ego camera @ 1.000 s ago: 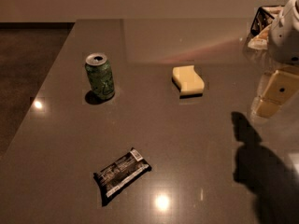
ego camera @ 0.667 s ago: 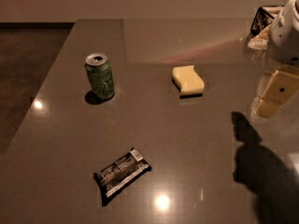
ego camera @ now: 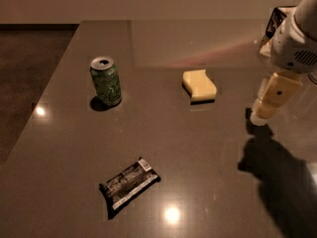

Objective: Move sponge near rxbar chocolate

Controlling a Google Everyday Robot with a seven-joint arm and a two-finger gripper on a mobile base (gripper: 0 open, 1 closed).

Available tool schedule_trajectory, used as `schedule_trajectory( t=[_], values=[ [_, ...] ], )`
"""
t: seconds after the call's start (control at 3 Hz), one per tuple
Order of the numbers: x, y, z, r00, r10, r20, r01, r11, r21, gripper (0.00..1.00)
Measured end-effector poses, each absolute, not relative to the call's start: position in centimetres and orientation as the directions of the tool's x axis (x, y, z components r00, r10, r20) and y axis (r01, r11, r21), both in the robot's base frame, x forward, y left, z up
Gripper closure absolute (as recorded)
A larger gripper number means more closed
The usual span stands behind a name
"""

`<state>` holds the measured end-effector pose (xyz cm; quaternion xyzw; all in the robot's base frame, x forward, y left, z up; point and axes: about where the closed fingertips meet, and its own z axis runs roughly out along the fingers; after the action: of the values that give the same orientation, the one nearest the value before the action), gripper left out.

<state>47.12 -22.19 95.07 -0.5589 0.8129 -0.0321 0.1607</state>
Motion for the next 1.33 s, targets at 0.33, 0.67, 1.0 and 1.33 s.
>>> schedule_trajectory(
  t=[0.33,0.67,1.0,1.33],
  values=[
    [48.9,-22.2,93.1,-0.371,-0.899,-0.231,-0.884,0.419,-0.209,0.00],
    [50.5,-21.6,90.8,-0.408,-0.880,-0.242,-0.873,0.454,-0.179,0.00],
    [52.2,-20.5,88.6,-0.427,-0.871,-0.241,-0.869,0.470,-0.158,0.00],
    [54.4,-18.4,86.4,-0.442,-0.861,-0.254,-0.866,0.483,-0.129,0.00]
  ],
)
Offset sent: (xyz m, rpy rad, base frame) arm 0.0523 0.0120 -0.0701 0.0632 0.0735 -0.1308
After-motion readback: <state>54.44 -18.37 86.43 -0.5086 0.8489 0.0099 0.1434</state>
